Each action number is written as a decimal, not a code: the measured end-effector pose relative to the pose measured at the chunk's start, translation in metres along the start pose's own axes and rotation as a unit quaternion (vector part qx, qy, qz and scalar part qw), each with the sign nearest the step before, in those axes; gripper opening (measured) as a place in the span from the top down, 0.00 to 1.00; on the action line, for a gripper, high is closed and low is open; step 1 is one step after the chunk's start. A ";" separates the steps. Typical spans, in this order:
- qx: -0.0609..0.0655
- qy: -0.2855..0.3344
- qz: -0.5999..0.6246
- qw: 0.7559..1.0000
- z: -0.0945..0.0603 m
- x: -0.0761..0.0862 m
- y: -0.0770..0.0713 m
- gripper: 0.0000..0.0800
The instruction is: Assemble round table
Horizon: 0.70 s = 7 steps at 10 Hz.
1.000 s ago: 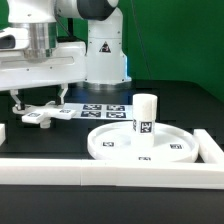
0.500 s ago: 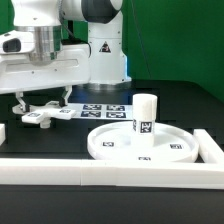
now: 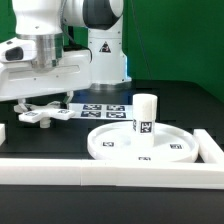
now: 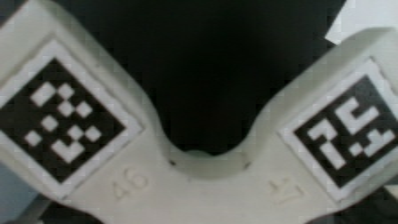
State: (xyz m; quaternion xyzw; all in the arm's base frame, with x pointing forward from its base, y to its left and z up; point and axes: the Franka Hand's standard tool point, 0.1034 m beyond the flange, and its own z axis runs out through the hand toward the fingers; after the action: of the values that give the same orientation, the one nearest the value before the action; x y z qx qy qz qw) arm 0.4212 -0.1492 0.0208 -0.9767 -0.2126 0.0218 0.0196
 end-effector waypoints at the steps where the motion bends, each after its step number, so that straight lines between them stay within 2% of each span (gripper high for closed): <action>1: 0.000 0.000 0.000 1.000 0.000 0.000 0.002 0.19; 2: -0.001 0.001 0.000 1.000 -0.001 0.001 0.002 0.34; 3: -0.001 0.002 -0.001 1.000 -0.002 0.003 0.003 0.44; 7: -0.003 0.008 0.005 1.000 -0.009 0.012 0.003 0.44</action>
Offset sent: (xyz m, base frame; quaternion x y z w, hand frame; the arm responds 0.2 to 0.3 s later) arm 0.0108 -0.0005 0.0030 0.0001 -0.0027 -0.0106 0.9999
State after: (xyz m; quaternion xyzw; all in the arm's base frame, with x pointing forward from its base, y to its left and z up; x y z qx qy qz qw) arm 0.4342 -0.1472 0.0296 -0.9780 -0.2073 0.0138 0.0183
